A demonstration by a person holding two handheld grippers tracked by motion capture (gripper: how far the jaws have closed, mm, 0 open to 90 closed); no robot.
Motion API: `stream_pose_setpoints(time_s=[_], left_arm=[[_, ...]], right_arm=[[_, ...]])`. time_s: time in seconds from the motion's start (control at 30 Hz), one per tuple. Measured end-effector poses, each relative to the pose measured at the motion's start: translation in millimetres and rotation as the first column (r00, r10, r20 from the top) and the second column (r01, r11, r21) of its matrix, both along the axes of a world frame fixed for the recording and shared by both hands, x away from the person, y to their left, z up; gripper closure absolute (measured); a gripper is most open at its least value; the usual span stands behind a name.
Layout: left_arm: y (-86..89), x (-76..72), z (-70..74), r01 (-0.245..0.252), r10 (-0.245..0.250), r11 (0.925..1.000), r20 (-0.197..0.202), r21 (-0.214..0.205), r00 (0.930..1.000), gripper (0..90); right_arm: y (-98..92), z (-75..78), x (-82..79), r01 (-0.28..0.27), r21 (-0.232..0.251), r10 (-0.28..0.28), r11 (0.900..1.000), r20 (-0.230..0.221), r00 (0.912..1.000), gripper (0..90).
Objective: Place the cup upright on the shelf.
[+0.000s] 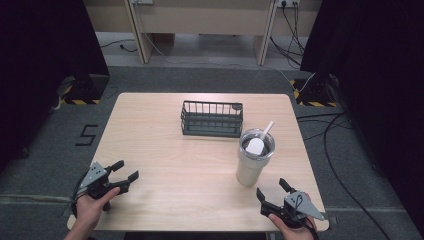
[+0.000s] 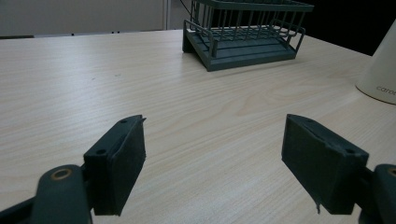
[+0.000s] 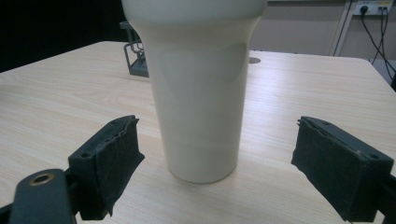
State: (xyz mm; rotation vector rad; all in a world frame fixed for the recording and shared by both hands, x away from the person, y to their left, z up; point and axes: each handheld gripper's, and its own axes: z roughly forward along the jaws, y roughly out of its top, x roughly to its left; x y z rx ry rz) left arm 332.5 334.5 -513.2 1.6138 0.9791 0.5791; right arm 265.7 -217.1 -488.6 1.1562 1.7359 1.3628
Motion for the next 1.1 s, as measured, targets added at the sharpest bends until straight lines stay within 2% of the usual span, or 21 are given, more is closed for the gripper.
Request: stream_pose_setpoints(time_s=[0.2,0.5,1.1], left_arm=[[1.2,-1.0,0.2,0.000,0.000,1.0000,0.002,0.000,1.0000,21.1],[-0.1,-0.8,0.9,0.005,-0.005,1.0000,0.007,0.001,1.0000,21.2],[0.7,-1.1,1.1,0.002,-0.002,1.0000,0.008,-0.002,1.0000,21.2]], right_arm=[[5.7,2.0,1.0,-0.019,-0.003,0.019,0.9998,0.008,0.9998,14.6],[7.7,4.1,4.0,-0.014,0.004,0.014,0.9999,0.009,0.9999,14.6],[19.2,9.3,24.9,-0.034,-0.010,0.035,0.9994,0.025,0.9991,14.6]])
